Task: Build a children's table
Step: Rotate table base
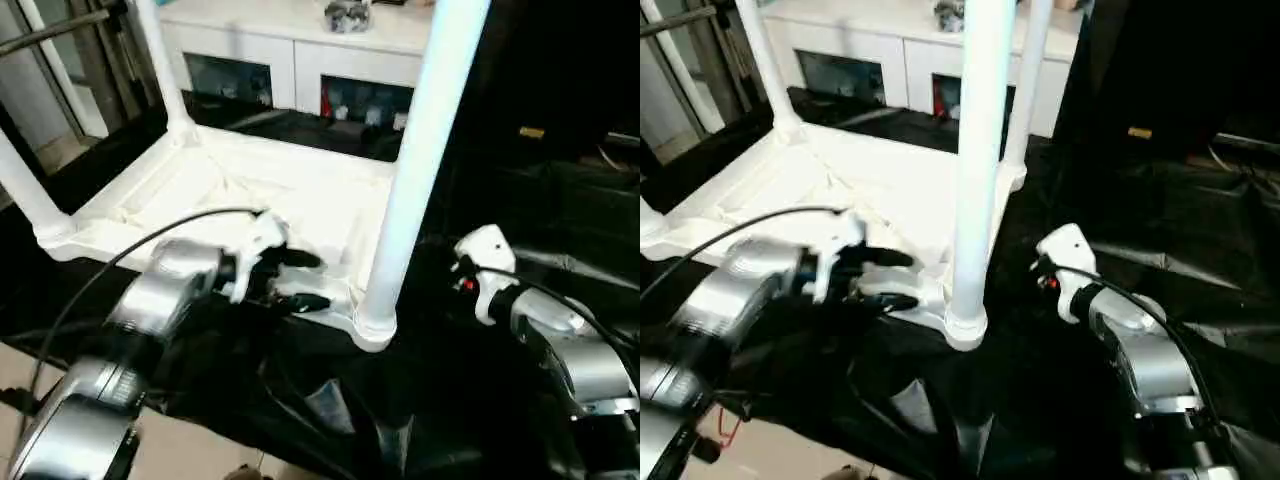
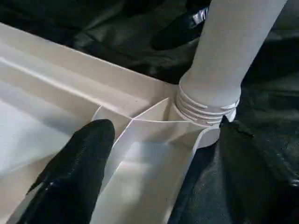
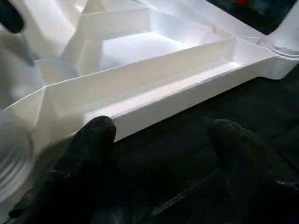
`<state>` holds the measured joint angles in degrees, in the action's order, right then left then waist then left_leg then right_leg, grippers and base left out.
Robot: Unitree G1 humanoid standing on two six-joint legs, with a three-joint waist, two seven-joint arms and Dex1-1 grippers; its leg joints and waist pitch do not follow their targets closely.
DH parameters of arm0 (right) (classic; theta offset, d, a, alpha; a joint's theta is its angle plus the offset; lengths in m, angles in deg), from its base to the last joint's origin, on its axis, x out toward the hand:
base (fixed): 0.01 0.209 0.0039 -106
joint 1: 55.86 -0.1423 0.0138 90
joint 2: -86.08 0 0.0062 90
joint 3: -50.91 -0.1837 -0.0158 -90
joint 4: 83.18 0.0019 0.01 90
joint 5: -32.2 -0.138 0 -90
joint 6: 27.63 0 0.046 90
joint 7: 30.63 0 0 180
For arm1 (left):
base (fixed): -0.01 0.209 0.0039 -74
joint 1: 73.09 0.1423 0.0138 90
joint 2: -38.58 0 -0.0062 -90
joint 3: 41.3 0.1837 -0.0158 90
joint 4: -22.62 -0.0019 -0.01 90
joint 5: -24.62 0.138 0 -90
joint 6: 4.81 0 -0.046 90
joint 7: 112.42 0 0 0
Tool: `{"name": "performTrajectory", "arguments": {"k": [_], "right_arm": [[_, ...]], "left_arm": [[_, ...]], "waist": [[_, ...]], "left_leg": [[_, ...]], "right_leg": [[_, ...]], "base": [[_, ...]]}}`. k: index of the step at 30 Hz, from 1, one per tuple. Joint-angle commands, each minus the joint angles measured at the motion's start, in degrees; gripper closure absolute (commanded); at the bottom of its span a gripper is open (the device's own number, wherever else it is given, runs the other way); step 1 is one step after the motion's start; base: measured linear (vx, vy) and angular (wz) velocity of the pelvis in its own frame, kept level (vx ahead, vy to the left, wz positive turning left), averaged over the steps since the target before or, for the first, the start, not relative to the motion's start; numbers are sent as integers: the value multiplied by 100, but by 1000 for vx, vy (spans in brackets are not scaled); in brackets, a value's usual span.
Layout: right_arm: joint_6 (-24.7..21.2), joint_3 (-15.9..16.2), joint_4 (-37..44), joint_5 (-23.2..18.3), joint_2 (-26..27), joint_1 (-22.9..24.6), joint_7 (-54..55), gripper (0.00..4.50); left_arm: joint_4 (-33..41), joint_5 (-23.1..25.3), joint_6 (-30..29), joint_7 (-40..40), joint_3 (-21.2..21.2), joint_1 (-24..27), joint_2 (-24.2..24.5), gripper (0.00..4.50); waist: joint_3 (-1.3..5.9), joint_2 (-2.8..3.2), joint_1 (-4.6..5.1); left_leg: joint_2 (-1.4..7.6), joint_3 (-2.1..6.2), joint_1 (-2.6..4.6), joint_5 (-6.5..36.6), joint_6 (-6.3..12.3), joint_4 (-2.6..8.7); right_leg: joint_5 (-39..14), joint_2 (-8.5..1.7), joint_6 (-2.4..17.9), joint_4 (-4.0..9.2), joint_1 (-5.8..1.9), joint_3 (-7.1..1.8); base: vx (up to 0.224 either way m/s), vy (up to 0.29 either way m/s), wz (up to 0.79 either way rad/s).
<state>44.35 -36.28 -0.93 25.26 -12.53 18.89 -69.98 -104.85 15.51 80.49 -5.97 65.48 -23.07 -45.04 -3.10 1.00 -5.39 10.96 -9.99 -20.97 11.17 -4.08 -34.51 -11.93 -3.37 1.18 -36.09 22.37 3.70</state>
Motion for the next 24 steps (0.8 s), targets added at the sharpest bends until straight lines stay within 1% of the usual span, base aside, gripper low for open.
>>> {"name": "performTrajectory", "arguments": {"k": [1, 2, 3, 4, 5, 6, 7, 8, 9, 10, 11, 12, 13, 14, 15, 16, 17, 18, 20, 21, 23, 24], "right_arm": [[-81, 43, 232, -122, -110, 56, -142, 83], [-83, 45, 237, -125, -112, 58, -147, 83], [-129, 72, 344, -180, -164, 125, -300, 83], [-136, 78, 360, -188, -171, 136, -323, 83], [-151, 89, 390, -202, -183, 155, -365, 83], [-192, 112, 458, -228, -218, 205, -464, 83], [-270, 148, 573, -279, -276, 289, -599, 83], [-335, 177, 664, -329, -324, 348, -695, 83], [-379, 203, 744, -367, -364, 398, -766, 83], [-397, 216, 788, -383, -387, 428, -799, 83], [-420, 235, 850, -401, -418, 471, -833, 83], [-425, 252, 895, -398, -440, 514, -836, 83], [-426, 253, 899, -396, -442, 519, -835, 83], [-428, 254, 908, -392, -444, 528, -833, 83], [-435, 254, 914, -390, -445, 533, -832, 83], [-448, 251, 931, -391, -449, 541, -836, 83], [-456, 248, 939, -392, -450, 545, -836, 83], [-468, 245, 950, -391, -450, 550, -835, 83], [-507, 249, 991, -400, -465, 566, -835, 83], [-527, 255, 1008, -402, -474, 570, -836, 83], [-536, 263, 1016, -401, -483, 570, -837, 83], [-541, 278, 1018, -408, -496, 564, -825, 83]], "left_arm": [[-374, 239, 195, -242, 182, -203, -27, 83], [-387, 245, 199, -252, 189, -210, -28, 83], [-679, 348, 299, -545, 330, -369, -52, 99], [-715, 359, 305, -584, 347, -388, -56, 116], [-781, 380, 318, -655, 378, -424, -63, 116], [-949, 453, 424, -718, 433, -499, -94, 123], [-1116, 570, 559, -783, 530, -572, -116, 123], [-1260, 649, 678, -813, 582, -631, -139, 131], [-1350, 697, 757, -829, 613, -668, -156, 145], [-1403, 724, 802, -808, 621, -690, -172, 145], [-1515, 779, 908, -752, 618, -737, -206, 158], [-1669, 862, 1064, -626, 603, -800, -255, 166], [-1702, 873, 1091, -614, 602, -813, -262, 166], [-1773, 897, 1151, -585, 599, -841, -278, 182], [-1845, 915, 1222, -547, 593, -868, -298, 182], [-1960, 939, 1300, -539, 580, -913, -325, 182], [-2020, 955, 1343, -529, 575, -937, -338, 208], [-2097, 972, 1394, -533, 567, -968, -354, 218], [-2239, 1008, 1456, -570, 564, -1026, -381, 222], [-2322, 1048, 1474, -612, 582, -1063, -394, 233], [-2378, 1086, 1476, -647, 599, -1088, -401, 255], [-2491, 1164, 1524, -693, 618, -1132, -417, 260]], "waist": [[415, 68, -34], [409, 45, -36], [412, 47, -32], [410, 77, -41], [420, 132, -48], [419, 73, -49], [416, 124, -56], [413, 124, -71], [418, 140, -96], [416, 131, -103], [410, 125, -102], [415, 137, -115], [418, 162, -128], [417, 163, -128], [418, 179, -132], [420, 164, -127], [419, 161, -127], [423, 169, -132], [425, 169, -133], [428, 163, -138], [426, 170, -139], [425, 163, -140]], "left_leg": [[202, 82, 43, 593, 213, 347], [196, 78, 45, 601, 232, 349], [190, 84, 26, 565, 256, 348], [189, 80, 37, 581, 267, 345], [200, 85, 46, 602, 266, 337], [202, 84, 33, 601, 318, 339], [196, 87, 27, 618, 327, 331], [184, 78, 32, 656, 365, 324], [202, 80, 37, 648, 372, 320], [206, 81, 27, 642, 366, 324], [204, 85, 12, 647, 359, 331], [195, 85, 20, 642, 346, 325], [199, 90, 21, 638, 339, 324], [204, 92, 24, 649, 325, 328], [204, 93, 23, 660, 308, 327], [207, 96, 23, 668, 304, 332], [197, 92, 20, 655, 315, 329], [195, 92, 14, 619, 329, 325], [198, 95, 9, 599, 338, 325], [199, 95, 14, 596, 344, 326], [207, 98, 18, 609, 350, 330], [212, 98, 21, 621, 350, 332]], "right_leg": [[24, -490, 1364, 387, -363, -305], [3, -480, 1352, 406, -358, -304], [37, -480, 1361, 392, -377, -302], [-9, -476, 1343, 404, -367, -300], [-2, -484, 1356, 396, -362, -301], [54, -480, 1405, 399, -374, -296], [3, -487, 1420, 400, -373, -289], [-137, -471, 1382, 440, -380, -290], [-186, -491, 1374, 435, -375, -299], [-222, -497, 1366, 432, -380, -295], [-282, -496, 1360, 430, -383, -290], [-415, -486, 1304, 454, -381, -288], [-439, -494, 1297, 457, -375, -290], [-484, -495, 1285, 464, -365, -285], [-490, -496, 1287, 457, -368, -285], [-476, -494, 1286, 459, -367, -285], [-469, -486, 1284, 466, -364, -284], [-415, -488, 1285, 459, -367, -282], [-383, -488, 1293, 455, -369, -278], [-360, -491, 1296, 453, -369, -278], [-341, -495, 1311, 453, -363, -278], [-334, -501, 1323, 450, -364, -280]], "base": [[0, 0, 0], [0, 0, 0], [0, 0, 0], [0, 0, 0], [0, 0, 0], [0, 0, 0], [0, 0, 0], [0, 0, 0], [0, 0, 0], [0, 0, 0], [0, 0, 0], [0, 0, 0], [0, 0, 0], [0, 0, 0], [0, 0, 0], [0, 0, 0], [0, 0, 0], [0, 0, 0], [0, 0, 0], [0, 0, 0], [0, 0, 0], [0, 0, 0]]}}
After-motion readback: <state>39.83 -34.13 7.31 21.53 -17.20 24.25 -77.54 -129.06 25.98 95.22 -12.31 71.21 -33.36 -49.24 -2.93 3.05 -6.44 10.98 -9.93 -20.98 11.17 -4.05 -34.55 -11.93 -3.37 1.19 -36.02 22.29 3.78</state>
